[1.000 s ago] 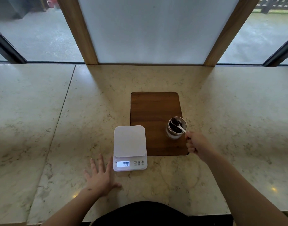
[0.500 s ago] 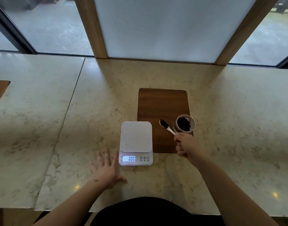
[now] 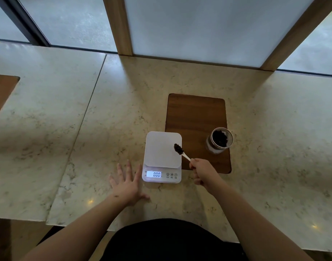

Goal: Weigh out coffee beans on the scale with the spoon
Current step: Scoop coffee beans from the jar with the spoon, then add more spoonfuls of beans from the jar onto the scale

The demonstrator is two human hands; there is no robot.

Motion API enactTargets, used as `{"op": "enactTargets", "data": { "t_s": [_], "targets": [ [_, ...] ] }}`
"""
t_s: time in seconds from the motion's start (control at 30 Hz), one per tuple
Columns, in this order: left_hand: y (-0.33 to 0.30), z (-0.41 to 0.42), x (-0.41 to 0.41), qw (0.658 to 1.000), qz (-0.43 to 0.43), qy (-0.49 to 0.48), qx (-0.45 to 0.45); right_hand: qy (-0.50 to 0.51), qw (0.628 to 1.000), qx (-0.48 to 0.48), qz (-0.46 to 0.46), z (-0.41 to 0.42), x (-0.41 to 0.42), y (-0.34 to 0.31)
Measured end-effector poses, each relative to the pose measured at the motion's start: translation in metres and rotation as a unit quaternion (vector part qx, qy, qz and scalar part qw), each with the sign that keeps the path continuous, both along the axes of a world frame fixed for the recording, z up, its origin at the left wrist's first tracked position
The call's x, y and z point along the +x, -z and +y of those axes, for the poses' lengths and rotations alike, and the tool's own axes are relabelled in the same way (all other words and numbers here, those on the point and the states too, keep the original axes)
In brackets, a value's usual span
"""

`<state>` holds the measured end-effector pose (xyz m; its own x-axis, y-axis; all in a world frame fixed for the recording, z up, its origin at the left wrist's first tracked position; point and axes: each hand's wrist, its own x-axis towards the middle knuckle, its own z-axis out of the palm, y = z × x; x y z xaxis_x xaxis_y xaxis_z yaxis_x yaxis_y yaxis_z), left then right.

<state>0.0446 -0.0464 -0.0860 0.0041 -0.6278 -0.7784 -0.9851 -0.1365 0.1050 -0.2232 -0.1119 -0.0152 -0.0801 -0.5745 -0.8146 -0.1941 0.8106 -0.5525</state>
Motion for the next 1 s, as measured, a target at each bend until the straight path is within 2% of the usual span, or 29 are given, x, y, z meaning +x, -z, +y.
{"op": "enactTargets", "data": {
  "t_s": [0.37,0.57,0.67,0.8,0.87,0.93,1.0],
  "targets": [
    [0.002,0.000,0.002,1.000,0.002,0.009,0.000,-0.045,0.998,0.001,0.033,-0.003,0.020,0.014],
    [0.004,0.001,0.004,1.000,0.000,0.006,-0.007,-0.130,0.982,-0.086,0.109,-0.001,0.023,0.021],
    [0.005,0.001,0.005,1.000,0.005,0.005,-0.010,-0.202,0.949,-0.161,0.182,0.001,0.026,0.024],
    [0.005,0.001,0.006,1.000,0.007,0.004,-0.013,-0.326,0.854,-0.263,0.310,0.005,0.025,0.016],
    [0.006,0.001,0.006,1.000,0.010,0.002,-0.014,-0.348,0.823,-0.294,0.339,0.005,0.022,0.008],
    [0.006,0.001,0.007,1.000,0.013,0.001,-0.011,-0.331,0.820,-0.318,0.343,0.004,0.014,0.001],
    [0.006,0.001,0.007,1.000,0.013,0.002,-0.010,-0.262,0.841,-0.328,0.342,0.003,-0.001,-0.006]
  ]
}}
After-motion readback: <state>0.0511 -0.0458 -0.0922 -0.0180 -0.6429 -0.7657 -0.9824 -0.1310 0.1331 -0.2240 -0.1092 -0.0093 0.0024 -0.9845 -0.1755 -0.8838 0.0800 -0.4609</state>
